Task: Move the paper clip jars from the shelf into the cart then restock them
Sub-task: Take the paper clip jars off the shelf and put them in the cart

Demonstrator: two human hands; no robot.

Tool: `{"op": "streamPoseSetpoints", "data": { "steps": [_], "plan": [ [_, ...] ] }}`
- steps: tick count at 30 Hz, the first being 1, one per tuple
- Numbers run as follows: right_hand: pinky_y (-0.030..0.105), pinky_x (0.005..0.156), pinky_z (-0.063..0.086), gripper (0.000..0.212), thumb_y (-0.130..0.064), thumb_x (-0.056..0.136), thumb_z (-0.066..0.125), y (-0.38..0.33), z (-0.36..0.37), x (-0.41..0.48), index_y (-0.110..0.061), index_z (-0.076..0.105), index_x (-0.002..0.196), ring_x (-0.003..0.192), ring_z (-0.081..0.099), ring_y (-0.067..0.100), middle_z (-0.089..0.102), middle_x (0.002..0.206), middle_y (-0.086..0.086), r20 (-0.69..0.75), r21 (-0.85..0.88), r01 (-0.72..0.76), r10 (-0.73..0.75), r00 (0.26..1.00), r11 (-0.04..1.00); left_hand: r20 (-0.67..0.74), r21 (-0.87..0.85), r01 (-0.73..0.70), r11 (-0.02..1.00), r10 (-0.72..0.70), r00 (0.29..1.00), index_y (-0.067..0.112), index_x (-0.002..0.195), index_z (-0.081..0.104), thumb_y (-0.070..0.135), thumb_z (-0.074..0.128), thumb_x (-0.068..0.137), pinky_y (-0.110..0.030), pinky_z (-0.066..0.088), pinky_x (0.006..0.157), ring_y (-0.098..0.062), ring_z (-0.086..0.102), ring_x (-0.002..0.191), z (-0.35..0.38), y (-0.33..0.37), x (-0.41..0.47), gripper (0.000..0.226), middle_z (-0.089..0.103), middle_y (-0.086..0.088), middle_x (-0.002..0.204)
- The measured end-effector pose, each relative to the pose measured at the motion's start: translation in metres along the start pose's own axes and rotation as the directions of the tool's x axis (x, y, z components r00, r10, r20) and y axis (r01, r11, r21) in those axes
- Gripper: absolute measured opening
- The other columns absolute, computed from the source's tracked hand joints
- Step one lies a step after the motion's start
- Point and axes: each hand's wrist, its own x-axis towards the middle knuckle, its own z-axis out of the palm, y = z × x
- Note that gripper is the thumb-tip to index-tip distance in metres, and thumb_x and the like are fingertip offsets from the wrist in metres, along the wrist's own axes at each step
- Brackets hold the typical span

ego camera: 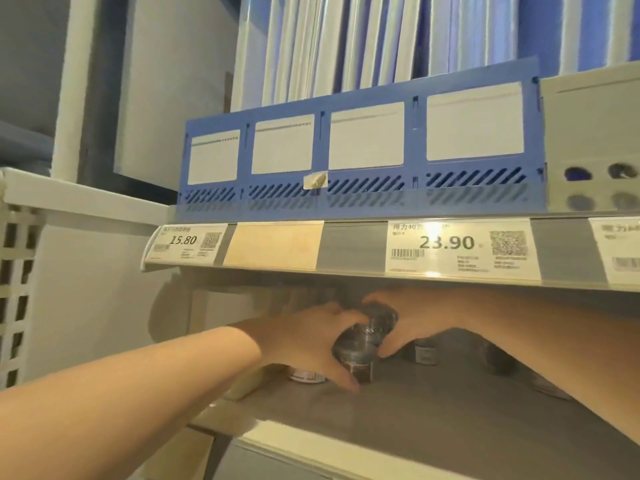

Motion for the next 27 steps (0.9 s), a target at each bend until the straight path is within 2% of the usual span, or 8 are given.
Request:
{"op": "streamPoseSetpoints", "data": {
  "steps": [3,6,12,15,20,22,24,27],
  "plan": [
    [0.021,0.094,0.039,0.083,-0.039,0.068,0.080,0.009,0.005,0.016,-0.029,0.034,0.137,0.116,0.046,0.010,0.045,0.130,-0.011,0.046,0.044,-0.033,0.031,0.998,0.998,0.032,-0.036,0.026,0.999,-0.025,0.999,0.037,0.140,0.024,0.061,0.068,0.070,-0.024,0.030,0.096,-0.014,0.034,0.126,0.016,-0.003,0.015,0.087,0.035,0.006,0.135],
    [0.032,0.100,0.044,0.103,-0.053,0.050,0.082,0.022,0.011,0.032,-0.038,0.030,0.137,0.120,0.046,0.011,0.044,0.136,-0.012,0.121,0.154,-0.093,0.075,0.990,0.984,0.046,0.007,0.054,0.999,-0.054,0.997,0.036,0.138,0.027,0.073,0.058,0.069,-0.035,0.032,0.106,-0.019,0.032,0.129,0.031,-0.009,0.026,0.085,0.036,0.003,0.137],
    [0.021,0.084,0.047,0.089,-0.018,0.078,0.073,0.028,0.016,0.040,-0.040,0.020,0.145,0.122,0.043,0.012,0.035,0.144,-0.007,0.182,0.343,-0.182,0.125,0.975,0.922,-0.020,-0.021,0.065,0.998,-0.066,0.998,0.026,0.125,0.048,0.068,0.061,0.071,-0.030,0.036,0.098,-0.017,0.039,0.117,0.036,-0.019,0.032,0.069,0.047,0.001,0.123],
    [0.024,0.086,0.049,0.067,-0.023,0.081,0.066,0.025,0.015,0.042,-0.041,0.033,0.137,0.121,0.048,0.018,0.045,0.137,0.003,0.151,0.409,-0.196,0.145,0.978,0.891,-0.050,-0.081,0.060,0.995,-0.065,0.997,0.027,0.108,0.051,0.069,0.064,0.067,-0.030,0.039,0.091,-0.014,0.039,0.107,0.036,-0.017,0.030,0.061,0.049,0.007,0.109],
    [0.019,0.067,0.049,0.045,-0.042,0.081,0.068,0.017,0.022,0.044,-0.033,0.045,0.118,0.096,0.050,0.006,0.046,0.104,-0.013,0.008,0.452,-0.149,0.163,0.987,0.880,-0.053,-0.174,0.039,0.984,-0.049,0.997,0.027,0.097,0.045,0.065,0.069,0.065,-0.027,0.041,0.074,-0.010,0.049,0.093,0.031,-0.007,0.019,0.055,0.052,0.013,0.095],
    [0.017,0.062,0.048,0.051,-0.040,0.078,0.071,0.014,0.024,0.043,-0.030,0.044,0.121,0.093,0.050,0.004,0.045,0.108,-0.010,-0.026,0.445,-0.147,0.177,0.984,0.883,-0.045,-0.198,0.021,0.980,-0.031,0.998,0.030,0.098,0.043,0.063,0.069,0.066,-0.026,0.040,0.072,-0.009,0.051,0.091,0.029,-0.005,0.016,0.053,0.053,0.015,0.095],
    [0.016,0.061,0.048,0.069,-0.038,0.075,0.074,0.013,0.021,0.039,-0.026,0.039,0.134,0.103,0.049,0.010,0.041,0.119,-0.006,-0.036,0.425,-0.143,0.175,0.984,0.894,-0.020,-0.209,0.009,0.978,-0.013,1.000,0.034,0.103,0.042,0.063,0.069,0.067,-0.025,0.041,0.077,-0.009,0.051,0.094,0.027,-0.004,0.013,0.053,0.053,0.015,0.100],
    [0.016,0.068,0.050,0.081,-0.035,0.074,0.075,0.012,0.016,0.027,-0.023,0.033,0.142,0.111,0.049,0.012,0.040,0.132,-0.003,-0.035,0.397,-0.138,0.165,0.986,0.907,0.031,-0.240,-0.001,0.971,0.008,0.999,0.041,0.106,0.041,0.066,0.068,0.066,-0.030,0.044,0.089,-0.011,0.052,0.101,0.024,-0.003,0.009,0.054,0.055,0.013,0.110]
  ]
}}
